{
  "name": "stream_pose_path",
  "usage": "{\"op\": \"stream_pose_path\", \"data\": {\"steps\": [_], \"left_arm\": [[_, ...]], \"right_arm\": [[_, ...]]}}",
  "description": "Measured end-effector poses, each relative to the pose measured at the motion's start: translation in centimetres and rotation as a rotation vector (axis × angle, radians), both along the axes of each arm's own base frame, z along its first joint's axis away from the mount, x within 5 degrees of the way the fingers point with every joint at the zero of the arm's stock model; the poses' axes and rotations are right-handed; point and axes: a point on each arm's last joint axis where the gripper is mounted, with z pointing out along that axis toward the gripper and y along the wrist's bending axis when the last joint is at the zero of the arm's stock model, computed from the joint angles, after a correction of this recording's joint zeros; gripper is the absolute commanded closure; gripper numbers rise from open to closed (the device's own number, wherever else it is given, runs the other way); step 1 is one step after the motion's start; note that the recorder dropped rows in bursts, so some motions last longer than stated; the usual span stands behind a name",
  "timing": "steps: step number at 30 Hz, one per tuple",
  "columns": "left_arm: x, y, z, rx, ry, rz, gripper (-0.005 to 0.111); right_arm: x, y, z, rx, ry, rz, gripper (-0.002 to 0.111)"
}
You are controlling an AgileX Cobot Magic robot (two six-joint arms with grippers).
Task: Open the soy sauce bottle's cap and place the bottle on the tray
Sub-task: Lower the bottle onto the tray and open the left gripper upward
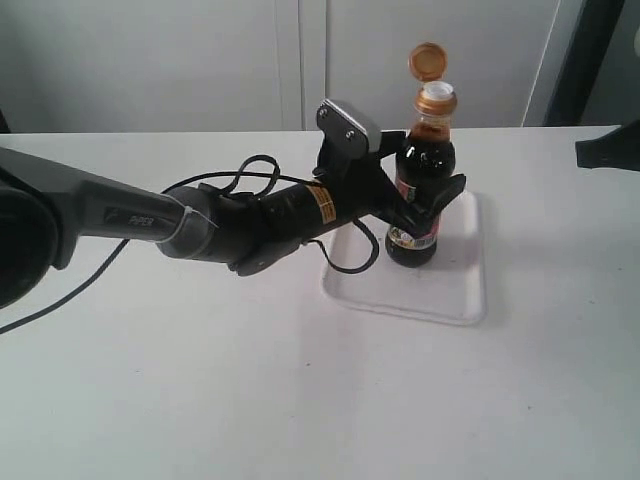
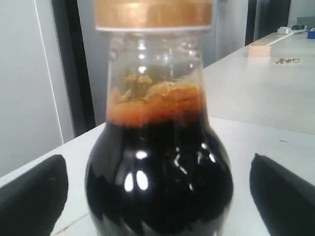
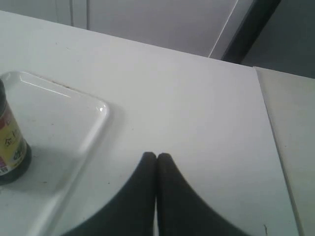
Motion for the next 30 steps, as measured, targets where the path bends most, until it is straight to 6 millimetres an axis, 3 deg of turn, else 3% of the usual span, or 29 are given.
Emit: {"op": "stream_pose_path", "data": {"steps": [8, 20, 30], "left_arm": [[-0.5, -0.1, 1.3, -0.109, -0.061, -0.052, 0.001], [-0.6, 0.4, 4.5, -0.086, -0.075, -0.013, 0.001], [-0.3, 0.6, 5.1, -0.119, -0.051, 0.026, 0.001]], "right_arm": [[0.0, 0.0, 0.0, 0.0, 0.0, 0.0, 0.108], [0.0, 0.0, 0.0, 0.0, 0.0, 0.0, 0.108], [0.0, 0.0, 0.0, 0.0, 0.0, 0.0, 0.108]]}}
